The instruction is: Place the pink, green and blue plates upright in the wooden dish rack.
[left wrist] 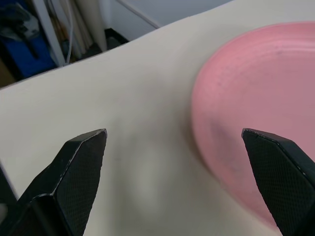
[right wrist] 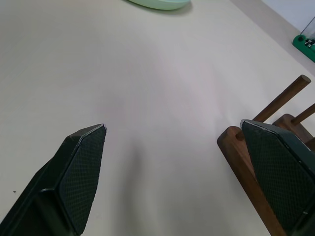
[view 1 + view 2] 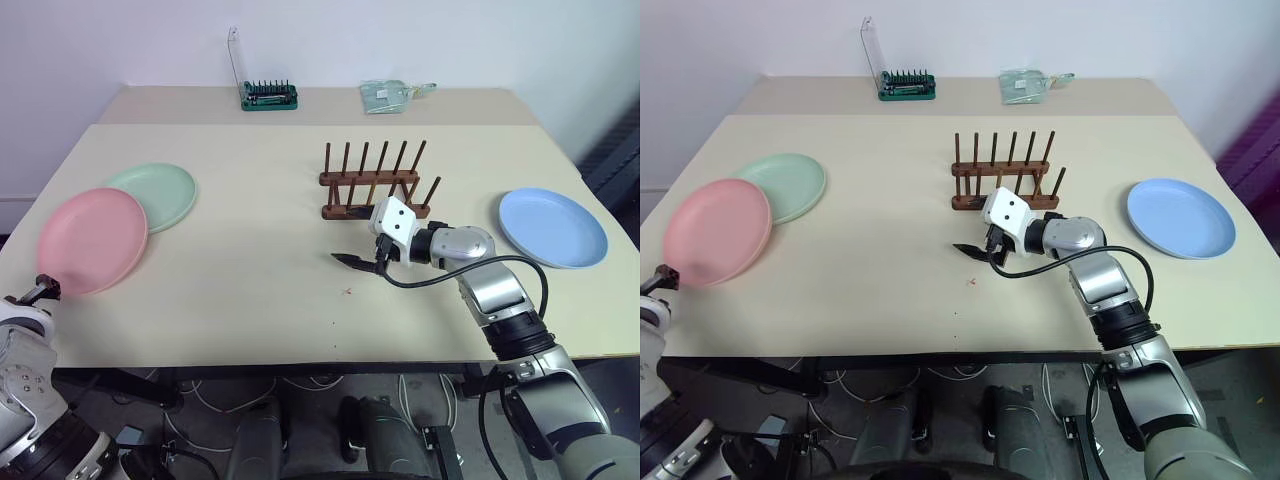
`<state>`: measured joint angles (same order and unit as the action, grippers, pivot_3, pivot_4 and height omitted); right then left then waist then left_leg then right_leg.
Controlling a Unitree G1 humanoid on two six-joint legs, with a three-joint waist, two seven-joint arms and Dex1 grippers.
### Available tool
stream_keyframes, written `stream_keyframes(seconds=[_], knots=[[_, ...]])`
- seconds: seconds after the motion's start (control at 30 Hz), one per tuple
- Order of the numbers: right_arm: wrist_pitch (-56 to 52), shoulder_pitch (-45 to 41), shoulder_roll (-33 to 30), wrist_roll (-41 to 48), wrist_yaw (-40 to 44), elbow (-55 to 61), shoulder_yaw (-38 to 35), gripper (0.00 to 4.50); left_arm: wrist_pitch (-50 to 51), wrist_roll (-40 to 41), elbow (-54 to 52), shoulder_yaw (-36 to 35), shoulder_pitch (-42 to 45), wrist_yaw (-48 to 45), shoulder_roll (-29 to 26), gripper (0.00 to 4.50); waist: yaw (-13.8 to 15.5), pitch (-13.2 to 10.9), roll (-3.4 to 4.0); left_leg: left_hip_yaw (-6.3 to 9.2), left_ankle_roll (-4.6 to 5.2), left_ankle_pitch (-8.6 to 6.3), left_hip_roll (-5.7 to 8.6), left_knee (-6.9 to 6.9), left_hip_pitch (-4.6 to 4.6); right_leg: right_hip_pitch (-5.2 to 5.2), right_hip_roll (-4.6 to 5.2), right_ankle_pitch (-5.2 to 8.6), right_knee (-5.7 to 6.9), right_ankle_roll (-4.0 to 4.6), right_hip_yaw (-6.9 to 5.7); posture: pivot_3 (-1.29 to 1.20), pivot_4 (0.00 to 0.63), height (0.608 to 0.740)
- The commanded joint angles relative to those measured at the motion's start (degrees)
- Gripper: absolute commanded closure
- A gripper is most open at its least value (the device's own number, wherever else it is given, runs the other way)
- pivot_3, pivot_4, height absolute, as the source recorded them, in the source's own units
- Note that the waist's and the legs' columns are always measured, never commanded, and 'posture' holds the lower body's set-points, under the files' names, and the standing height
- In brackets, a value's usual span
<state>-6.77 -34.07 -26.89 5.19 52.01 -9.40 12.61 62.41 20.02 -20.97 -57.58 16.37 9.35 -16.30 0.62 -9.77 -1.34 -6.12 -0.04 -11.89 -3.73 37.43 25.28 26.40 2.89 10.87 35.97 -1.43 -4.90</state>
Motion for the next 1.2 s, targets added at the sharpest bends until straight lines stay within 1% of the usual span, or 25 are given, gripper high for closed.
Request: stream_keyframes(seconds=[0.03,0.07,0.13,0.17,0.23,0.3,0.4,0.57,0.77,0.83,0.9,0.97,1.03,1.1,1.2], knots=[[1.05,0.83,-0.01,-0.13,-0.99,1.63,-1.25,0.03,2.66,2.55,3.25,-2.01,2.84,0.57,-1.14,0.00,-0.03,0.00,0.00,-0.01,0.00,0.00,0.00,0.00,0.00,-0.01,0.00,0.00,0.00,-0.01,0.00,0.00,0.150,0.730],[1.01,1.10,-0.06,-0.15,-1.21,1.88,-1.32,0.03,3.13,2.72,4.56,-2.25,3.65,0.89,-1.44,0.00,-0.04,0.00,0.00,-0.02,0.00,0.00,0.01,0.00,0.00,-0.01,0.02,0.00,0.00,-0.01,0.00,0.00,0.150,0.730],[0.95,1.75,-0.21,-0.29,-1.78,2.48,-1.56,0.00,2.93,3.11,7.33,-3.93,5.58,2.46,-1.55,0.51,-0.11,-0.01,-0.02,-0.02,0.05,0.03,0.01,0.00,0.01,0.00,0.01,0.01,0.00,-0.02,0.00,0.00,0.150,0.730],[0.89,1.98,-0.23,-0.38,-2.05,2.73,-1.62,0.00,2.90,3.44,8.39,-4.74,6.37,2.92,-1.56,0.87,-0.13,-0.01,-0.02,-0.02,0.09,0.05,0.01,0.00,0.01,0.00,0.00,0.00,0.00,-0.02,0.00,0.00,0.150,0.730],[0.78,2.47,-0.29,-0.49,-2.74,3.10,-1.84,0.00,2.50,4.44,10.01,-5.54,7.73,3.37,-1.17,1.86,-0.18,-0.01,-0.03,-0.01,0.09,0.05,0.01,-0.01,0.01,0.01,0.00,0.00,0.00,-0.02,0.00,0.00,0.150,0.730],[0.75,3.03,-0.48,-0.46,-3.13,3.62,-1.90,0.00,1.22,5.00,10.40,-4.52,8.05,2.96,-0.89,2.94,-0.22,-0.01,-0.03,-0.02,0.08,0.05,0.00,-0.02,0.00,0.01,0.00,0.00,0.00,-0.01,0.00,0.00,0.150,0.730],[0.40,4.10,-0.68,-0.47,-3.78,4.97,-1.89,0.00,0.45,5.26,10.93,-3.85,8.48,4.21,-0.31,4.46,-0.25,-0.01,-0.03,-0.02,0.05,0.03,0.00,-0.04,0.00,0.01,0.00,-0.03,0.00,0.03,0.00,0.00,0.150,0.730],[0.08,4.88,-1.20,-0.32,-4.13,6.02,-2.04,0.00,-0.05,5.09,10.84,-2.30,7.52,5.51,-0.02,4.46,-0.24,0.00,-0.03,-0.04,-0.01,0.00,0.01,-0.04,-0.01,0.01,0.03,-0.02,-0.01,0.01,0.01,0.00,0.150,0.730],[0.46,4.25,-2.85,0.23,-3.09,6.37,-2.58,0.00,-7.88,9.82,5.23,-0.23,9.27,2.57,1.60,4.46,0.05,-0.06,-0.13,-0.04,-0.01,-0.01,0.00,-0.04,0.01,0.00,0.02,-0.02,-0.04,0.02,0.00,0.00,0.150,0.730],[-1.79,3.42,-3.25,2.63,-0.69,7.56,-2.89,0.00,-9.90,11.04,3.01,1.67,10.34,1.97,1.53,4.46,0.08,-0.07,-0.15,-0.03,-0.02,-0.01,0.00,-0.04,0.02,0.00,0.02,-0.02,-0.05,0.04,0.00,0.00,0.150,0.730],[-4.95,2.46,-3.35,5.30,1.51,9.63,-3.12,0.00,-10.88,11.21,1.24,4.60,11.61,2.10,0.89,4.46,0.03,-0.08,-0.16,-0.03,-0.02,-0.01,0.00,-0.04,0.03,0.00,0.02,-0.02,-0.07,0.04,0.00,0.00,0.150,0.730],[-3.87,0.85,-2.95,4.87,1.53,11.11,-2.74,0.00,-11.08,10.64,0.05,9.18,13.78,1.90,-0.18,4.46,0.04,-0.09,-0.17,-0.03,-0.01,-0.01,0.01,-0.04,0.03,0.01,0.01,-0.02,-0.06,0.03,0.00,0.00,0.150,0.730],[-0.58,-2.13,-1.42,2.14,-1.40,11.16,-2.29,0.00,-11.37,8.39,-0.55,16.41,16.56,1.38,-1.94,4.46,0.02,-0.09,-0.18,-0.04,-0.01,0.00,0.01,-0.04,0.03,0.01,-0.01,-0.01,-0.06,0.01,0.00,0.00,0.150,0.730],[2.43,-4.31,-0.49,-0.26,-2.95,10.79,-1.34,0.00,-11.82,7.80,-0.35,20.72,19.59,1.90,-1.83,4.46,0.10,-0.09,-0.18,-0.05,-0.01,0.00,0.04,-0.03,0.04,0.01,-0.02,-0.01,-0.07,0.00,0.00,0.00,0.150,0.730],[9.25,-8.59,1.24,-7.12,-7.19,8.52,1.36,0.00,-12.88,5.17,1.13,29.47,25.49,2.47,-0.67,4.46,0.06,-0.09,-0.18,-0.06,0.00,0.01,0.07,-0.07,0.06,0.00,-0.01,-0.01,-0.15,-0.01,0.00,0.00,0.150,0.730]])
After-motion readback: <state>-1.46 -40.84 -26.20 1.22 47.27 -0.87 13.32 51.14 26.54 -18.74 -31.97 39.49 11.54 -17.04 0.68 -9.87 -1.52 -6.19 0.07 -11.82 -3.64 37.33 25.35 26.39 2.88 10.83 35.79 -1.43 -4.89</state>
